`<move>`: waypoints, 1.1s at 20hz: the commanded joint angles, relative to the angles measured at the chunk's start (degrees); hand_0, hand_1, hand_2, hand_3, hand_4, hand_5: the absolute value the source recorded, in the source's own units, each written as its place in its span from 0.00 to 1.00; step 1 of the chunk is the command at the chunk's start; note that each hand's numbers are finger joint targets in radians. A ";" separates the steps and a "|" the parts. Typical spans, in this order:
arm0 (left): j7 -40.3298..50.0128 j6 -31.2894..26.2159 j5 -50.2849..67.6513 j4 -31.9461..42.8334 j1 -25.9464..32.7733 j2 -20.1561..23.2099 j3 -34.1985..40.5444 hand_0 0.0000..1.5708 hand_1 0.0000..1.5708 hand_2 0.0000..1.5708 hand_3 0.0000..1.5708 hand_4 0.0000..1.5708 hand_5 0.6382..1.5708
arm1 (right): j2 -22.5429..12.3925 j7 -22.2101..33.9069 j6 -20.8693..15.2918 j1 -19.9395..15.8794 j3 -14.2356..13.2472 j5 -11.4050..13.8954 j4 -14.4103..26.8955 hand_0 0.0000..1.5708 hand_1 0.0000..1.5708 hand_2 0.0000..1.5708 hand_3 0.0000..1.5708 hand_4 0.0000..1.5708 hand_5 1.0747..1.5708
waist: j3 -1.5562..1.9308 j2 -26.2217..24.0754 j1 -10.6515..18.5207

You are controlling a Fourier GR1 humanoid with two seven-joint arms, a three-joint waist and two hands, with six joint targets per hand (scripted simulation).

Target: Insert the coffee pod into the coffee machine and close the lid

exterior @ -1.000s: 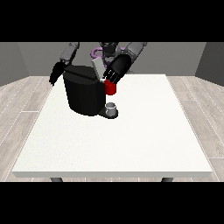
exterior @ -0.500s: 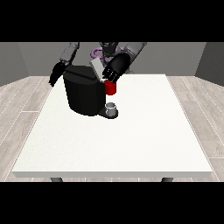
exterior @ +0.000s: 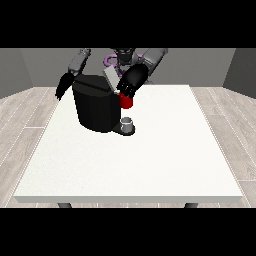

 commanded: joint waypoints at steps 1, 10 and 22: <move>0.03 2.46 -3.05 0.39 2.35 -0.56 -2.32 0.74 0.74 0.75 0.67 0.00 1.00 | 0.42 1.48 0.55 1.62 0.50 -0.27 -0.38 0.00 0.00 0.00 0.00 0.00 1.00 | 0.00 -1.32 -0.46; -1.69 5.09 -1.63 -0.70 -0.26 -1.65 -0.17 0.73 0.73 0.73 0.61 0.00 1.00 | 0.00 -1.69 -0.78 -2.09 -1.64 -0.81 1.56 0.00 0.00 0.00 0.00 0.05 1.00 | 0.02 2.54 1.27; -6.80 7.10 -3.49 0.17 -2.62 2.90 0.12 0.73 0.73 0.71 0.54 0.00 1.00 | 0.65 -0.59 -2.08 -2.12 0.49 1.68 -0.14 0.00 0.00 0.00 0.00 0.12 1.00 | 0.02 4.50 -0.19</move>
